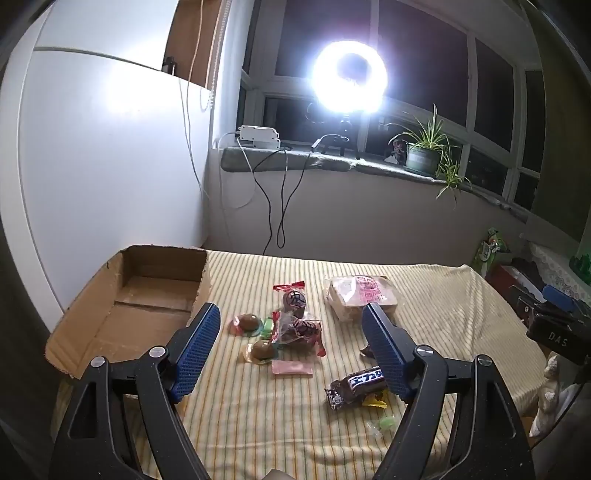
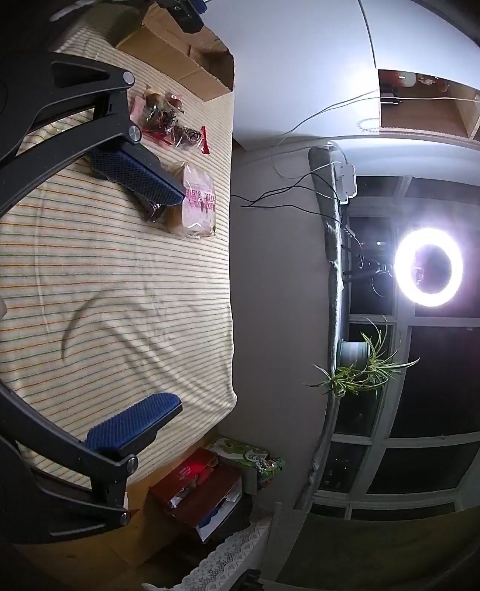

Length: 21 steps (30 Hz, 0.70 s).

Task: Organize snacks

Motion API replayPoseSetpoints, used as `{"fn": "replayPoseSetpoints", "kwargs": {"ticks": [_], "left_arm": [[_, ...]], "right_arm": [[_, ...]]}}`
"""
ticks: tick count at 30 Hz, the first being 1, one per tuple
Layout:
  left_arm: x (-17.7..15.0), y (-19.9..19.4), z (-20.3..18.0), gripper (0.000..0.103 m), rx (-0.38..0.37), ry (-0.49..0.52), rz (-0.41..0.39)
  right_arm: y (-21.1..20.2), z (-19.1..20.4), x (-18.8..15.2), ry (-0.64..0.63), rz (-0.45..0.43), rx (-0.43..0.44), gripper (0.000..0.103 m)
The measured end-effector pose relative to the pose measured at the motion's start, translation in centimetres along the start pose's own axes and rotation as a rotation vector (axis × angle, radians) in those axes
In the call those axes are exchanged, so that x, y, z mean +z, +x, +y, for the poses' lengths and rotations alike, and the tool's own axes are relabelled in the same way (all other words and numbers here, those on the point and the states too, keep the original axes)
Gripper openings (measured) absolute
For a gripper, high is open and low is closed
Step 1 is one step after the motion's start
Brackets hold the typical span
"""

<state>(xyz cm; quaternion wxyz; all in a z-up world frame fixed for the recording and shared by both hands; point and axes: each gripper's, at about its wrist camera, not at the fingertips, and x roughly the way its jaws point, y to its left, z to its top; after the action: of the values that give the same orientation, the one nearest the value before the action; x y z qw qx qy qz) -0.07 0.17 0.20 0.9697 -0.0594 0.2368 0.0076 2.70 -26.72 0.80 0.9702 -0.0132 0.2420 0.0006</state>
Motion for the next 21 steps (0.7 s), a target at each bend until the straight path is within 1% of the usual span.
{"fn": "replayPoseSetpoints", "kwargs": {"ticks": [7,21], "left_arm": [[0.0,0.0,0.4,0.079,0.002,-0.009,-0.003],[0.1,-0.8,0.0,0.079,-0.003,0.002,-0.047]], "right_arm": [[0.2,0.4,0.1,-0.010,-0.010,0.008,0.103],[-0.6,0.3,1.3,0.006,-0.059,0.009,0.103]]}}
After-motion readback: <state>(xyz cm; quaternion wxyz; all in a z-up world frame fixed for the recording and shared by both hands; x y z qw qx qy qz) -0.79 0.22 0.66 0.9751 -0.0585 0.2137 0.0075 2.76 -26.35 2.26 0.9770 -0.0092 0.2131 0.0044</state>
